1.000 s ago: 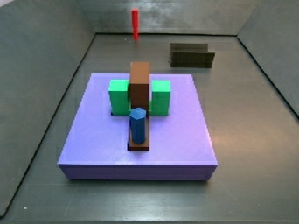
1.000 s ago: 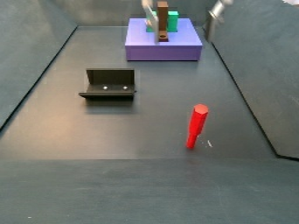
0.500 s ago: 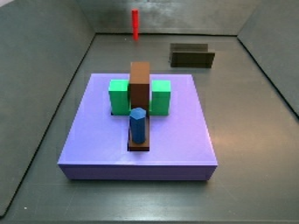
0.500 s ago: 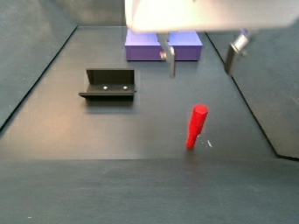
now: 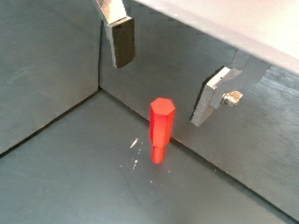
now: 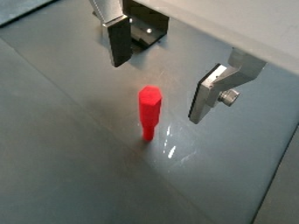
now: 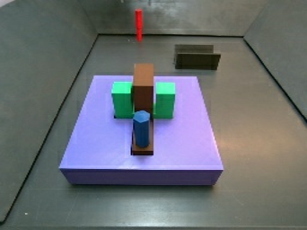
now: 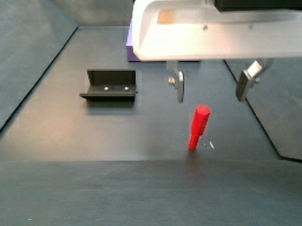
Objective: Pick up the red object. Move up. Move to above the board. Insert the red object.
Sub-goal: Pick up the red object.
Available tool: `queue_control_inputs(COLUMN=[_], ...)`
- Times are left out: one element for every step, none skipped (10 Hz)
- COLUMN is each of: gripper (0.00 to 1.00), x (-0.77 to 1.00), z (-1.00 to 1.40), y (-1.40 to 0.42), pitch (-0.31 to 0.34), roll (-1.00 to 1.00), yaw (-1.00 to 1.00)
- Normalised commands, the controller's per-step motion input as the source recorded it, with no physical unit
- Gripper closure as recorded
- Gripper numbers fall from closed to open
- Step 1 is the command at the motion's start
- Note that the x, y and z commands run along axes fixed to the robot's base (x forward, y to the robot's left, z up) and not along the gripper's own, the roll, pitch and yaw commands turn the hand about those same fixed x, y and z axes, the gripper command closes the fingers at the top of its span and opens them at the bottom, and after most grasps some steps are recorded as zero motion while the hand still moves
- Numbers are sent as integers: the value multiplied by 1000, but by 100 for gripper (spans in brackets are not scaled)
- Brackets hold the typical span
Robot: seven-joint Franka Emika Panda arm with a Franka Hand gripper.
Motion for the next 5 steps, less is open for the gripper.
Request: queue_control_inputs(gripper=[0,0,0,0,0], x=[0,0,11,0,0], z=[-231,-274,-317,-437,-526], y=[103,91,23,0,0], pitch=[-30,-36,-67,-90,-93], roll=[-126,-120,-167,-170,-156], yaw=[-63,-63,-57,-91,-71])
